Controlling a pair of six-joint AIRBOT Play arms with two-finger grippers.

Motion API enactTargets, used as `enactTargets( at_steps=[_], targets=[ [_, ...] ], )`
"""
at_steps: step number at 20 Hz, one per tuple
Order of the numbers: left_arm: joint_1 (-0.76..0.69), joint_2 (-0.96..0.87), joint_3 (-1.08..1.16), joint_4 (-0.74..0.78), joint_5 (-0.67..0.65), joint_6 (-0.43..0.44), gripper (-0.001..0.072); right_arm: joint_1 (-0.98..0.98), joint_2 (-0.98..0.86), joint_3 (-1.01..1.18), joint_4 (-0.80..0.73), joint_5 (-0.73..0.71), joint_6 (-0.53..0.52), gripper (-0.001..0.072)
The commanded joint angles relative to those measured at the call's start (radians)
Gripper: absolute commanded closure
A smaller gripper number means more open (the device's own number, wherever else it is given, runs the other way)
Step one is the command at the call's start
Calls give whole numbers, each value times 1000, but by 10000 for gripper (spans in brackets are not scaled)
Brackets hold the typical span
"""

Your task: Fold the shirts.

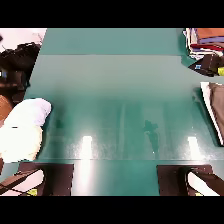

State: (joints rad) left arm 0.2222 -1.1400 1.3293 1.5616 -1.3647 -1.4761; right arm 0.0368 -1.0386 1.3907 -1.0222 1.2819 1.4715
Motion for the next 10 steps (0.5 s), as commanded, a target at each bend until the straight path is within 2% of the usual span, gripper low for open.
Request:
enactTargets(
  at_steps=[1,5,7,8,9,10],
  targets=[
    [99,6,-205,58,62,-20,-13,1,-1,0,0,-1,0,691],
    [101,6,-364,57,187,-21,-12,1,-1,0,0,-8,0,691],
    [101,6,-391,58,205,-21,-10,1,-1,0,0,-8,0,691],
    [101,7,-391,58,204,-20,183,1,-1,0,0,-8,0,691],
    [101,7,-390,57,203,-16,453,1,-1,0,0,-8,0,690],
    [101,7,-390,57,204,-16,657,1,-1,0,0,-8,0,691]
  ],
)
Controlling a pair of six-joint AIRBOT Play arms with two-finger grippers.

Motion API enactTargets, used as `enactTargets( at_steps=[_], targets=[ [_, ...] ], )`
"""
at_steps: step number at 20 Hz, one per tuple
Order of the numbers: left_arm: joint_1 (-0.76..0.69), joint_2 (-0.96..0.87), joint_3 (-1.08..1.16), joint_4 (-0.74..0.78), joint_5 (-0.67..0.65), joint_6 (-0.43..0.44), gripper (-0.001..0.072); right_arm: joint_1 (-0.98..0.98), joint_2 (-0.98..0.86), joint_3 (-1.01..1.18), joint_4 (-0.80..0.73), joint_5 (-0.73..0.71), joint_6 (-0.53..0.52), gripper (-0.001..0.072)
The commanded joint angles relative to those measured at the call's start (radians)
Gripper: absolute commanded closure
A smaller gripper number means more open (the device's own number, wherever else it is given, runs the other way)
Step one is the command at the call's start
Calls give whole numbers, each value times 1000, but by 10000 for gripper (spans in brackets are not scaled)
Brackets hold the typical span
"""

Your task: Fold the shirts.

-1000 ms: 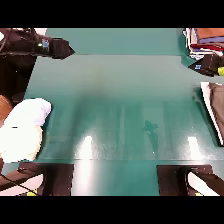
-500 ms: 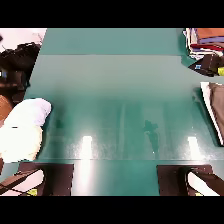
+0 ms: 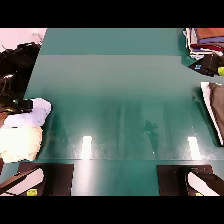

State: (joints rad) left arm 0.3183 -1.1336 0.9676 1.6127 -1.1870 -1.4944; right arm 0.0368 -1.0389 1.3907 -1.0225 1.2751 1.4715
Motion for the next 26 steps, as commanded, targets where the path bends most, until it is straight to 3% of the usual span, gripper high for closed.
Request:
enactTargets(
  at_steps=[1,6,13,18,21,26],
  targets=[
    [5,0,-20,5,21,2,682,1,0,0,2,-1,1,691],
    [0,114,220,-84,-8,-1,684,1,0,45,20,-46,2,691],
    [-1,230,748,-483,-71,37,686,1,0,296,6,-108,1,691],
    [-4,230,851,-628,-89,56,686,1,0,374,1,-106,1,690],
    [-155,215,849,-580,-87,55,687,1,0,373,2,-102,2,691],
    [-565,99,832,-455,-142,27,686,1,0,373,3,-94,2,691]
  ],
)
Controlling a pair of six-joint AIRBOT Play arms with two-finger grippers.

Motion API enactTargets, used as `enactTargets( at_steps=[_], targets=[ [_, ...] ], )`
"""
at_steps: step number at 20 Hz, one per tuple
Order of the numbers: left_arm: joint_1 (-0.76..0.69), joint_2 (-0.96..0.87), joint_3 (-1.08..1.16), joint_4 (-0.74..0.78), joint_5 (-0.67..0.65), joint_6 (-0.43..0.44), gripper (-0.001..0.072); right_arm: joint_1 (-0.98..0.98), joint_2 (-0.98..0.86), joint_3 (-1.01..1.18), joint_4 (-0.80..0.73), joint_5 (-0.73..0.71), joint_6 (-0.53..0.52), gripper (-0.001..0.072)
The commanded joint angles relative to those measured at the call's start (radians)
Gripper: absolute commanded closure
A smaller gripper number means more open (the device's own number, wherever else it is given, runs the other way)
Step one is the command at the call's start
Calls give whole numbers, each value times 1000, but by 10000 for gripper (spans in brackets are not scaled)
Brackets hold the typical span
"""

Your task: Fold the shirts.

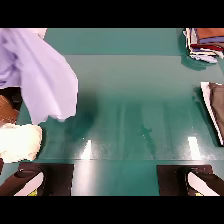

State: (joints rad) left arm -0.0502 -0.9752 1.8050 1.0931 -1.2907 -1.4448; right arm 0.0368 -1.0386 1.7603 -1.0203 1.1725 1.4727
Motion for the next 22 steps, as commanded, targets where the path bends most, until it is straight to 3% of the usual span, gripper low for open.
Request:
enactTargets(
  at_steps=[1,7,8,9,10,15,19,22],
  targets=[
    [-267,-94,-21,75,-54,-23,686,1,0,4,1,14,1,691],
    [-647,-339,-144,70,-76,-11,682,1,0,4,1,35,1,691],
    [-688,-379,-144,70,-60,19,601,1,0,3,1,35,1,691],
    [-713,-408,-144,71,-34,46,299,1,0,3,0,35,1,691],
    [-716,-424,-144,79,-8,53,212,1,0,3,0,35,1,691],
    [-534,-439,-144,267,134,18,210,1,0,3,0,35,1,690],
    [-323,-554,-163,131,146,-14,210,1,-1,3,0,50,1,691],
    [-261,-697,-177,11,139,-14,210,1,-1,3,-1,73,1,691]
  ],
)
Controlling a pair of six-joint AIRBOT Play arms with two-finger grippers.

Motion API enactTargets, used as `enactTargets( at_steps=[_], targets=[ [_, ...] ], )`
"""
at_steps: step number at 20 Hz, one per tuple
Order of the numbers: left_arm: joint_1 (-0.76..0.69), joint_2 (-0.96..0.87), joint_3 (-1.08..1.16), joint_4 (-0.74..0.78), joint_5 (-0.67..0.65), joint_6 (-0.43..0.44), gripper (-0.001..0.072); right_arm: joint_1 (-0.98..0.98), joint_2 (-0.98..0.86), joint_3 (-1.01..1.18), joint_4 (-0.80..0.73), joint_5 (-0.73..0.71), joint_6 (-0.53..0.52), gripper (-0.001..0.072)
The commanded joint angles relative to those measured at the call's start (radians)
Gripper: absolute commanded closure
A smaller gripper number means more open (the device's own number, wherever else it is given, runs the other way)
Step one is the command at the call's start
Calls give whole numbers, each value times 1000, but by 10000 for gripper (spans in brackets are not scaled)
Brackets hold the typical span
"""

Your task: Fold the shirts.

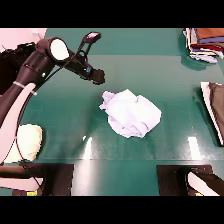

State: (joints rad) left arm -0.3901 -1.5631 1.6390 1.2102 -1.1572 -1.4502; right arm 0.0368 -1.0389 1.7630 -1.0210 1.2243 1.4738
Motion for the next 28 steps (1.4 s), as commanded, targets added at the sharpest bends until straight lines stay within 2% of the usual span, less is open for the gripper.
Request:
enactTargets(
  at_steps=[1,5,8,12,13,14,16,19,22,24,26,28],
  targets=[
    [79,-160,-11,-127,2,-8,210,1,0,1,0,28,0,691],
    [76,-294,-11,-231,-2,-9,210,1,-1,1,-1,34,0,691],
    [72,-317,-11,-304,17,-8,211,1,-1,0,-1,35,0,691],
    [55,-317,-10,-287,51,-8,215,1,-1,-1,-2,47,0,691],
    [55,-317,-10,-291,56,-9,416,1,-1,-1,-2,55,0,691],
    [62,-317,-5,-290,52,-7,689,0,-1,-1,-4,71,0,691],
    [90,-316,35,-289,-5,-8,684,1,-1,-2,-50,118,23,691],
    [153,-250,114,-236,-44,-4,684,1,15,-76,-169,217,117,691],
    [211,-144,148,-135,-41,16,684,1,66,-322,-194,220,148,691],
    [236,-96,150,-88,-45,18,683,1,83,-538,-166,160,169,677],
    [240,-80,151,-74,-68,18,683,1,62,-760,-47,45,166,266],
    [240,-80,147,-74,-85,18,683,10,-13,-915,108,-85,99,258]
  ],
)
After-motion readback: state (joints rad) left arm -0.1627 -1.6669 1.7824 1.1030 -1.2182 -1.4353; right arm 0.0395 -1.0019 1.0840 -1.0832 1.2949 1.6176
